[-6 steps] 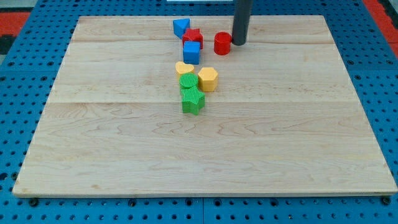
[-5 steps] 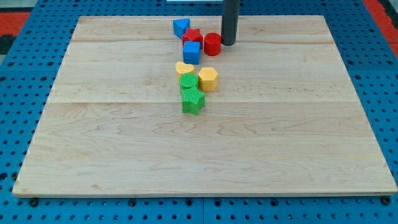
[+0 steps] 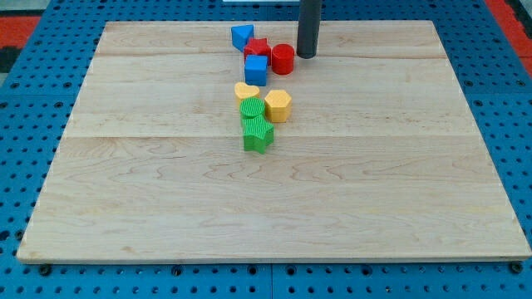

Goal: Slide the blue triangle to the left side of the red star

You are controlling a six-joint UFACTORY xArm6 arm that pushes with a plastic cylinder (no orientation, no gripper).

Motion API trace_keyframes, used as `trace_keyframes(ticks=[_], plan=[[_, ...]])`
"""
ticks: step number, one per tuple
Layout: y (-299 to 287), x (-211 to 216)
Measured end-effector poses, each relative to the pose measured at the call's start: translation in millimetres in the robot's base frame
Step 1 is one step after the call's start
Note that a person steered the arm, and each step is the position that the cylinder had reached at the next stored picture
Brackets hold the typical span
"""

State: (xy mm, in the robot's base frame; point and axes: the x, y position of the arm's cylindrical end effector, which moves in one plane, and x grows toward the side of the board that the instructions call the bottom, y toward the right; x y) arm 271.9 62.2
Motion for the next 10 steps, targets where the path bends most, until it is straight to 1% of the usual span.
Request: trace_keyframes(ticks=[2,3,4,5,7,8,9,10], plan=[[12,0],[2,-28],[-50,-49],[-117,-53],[-173,-57],[-218,-77],[-221,-52],[-139,-43]])
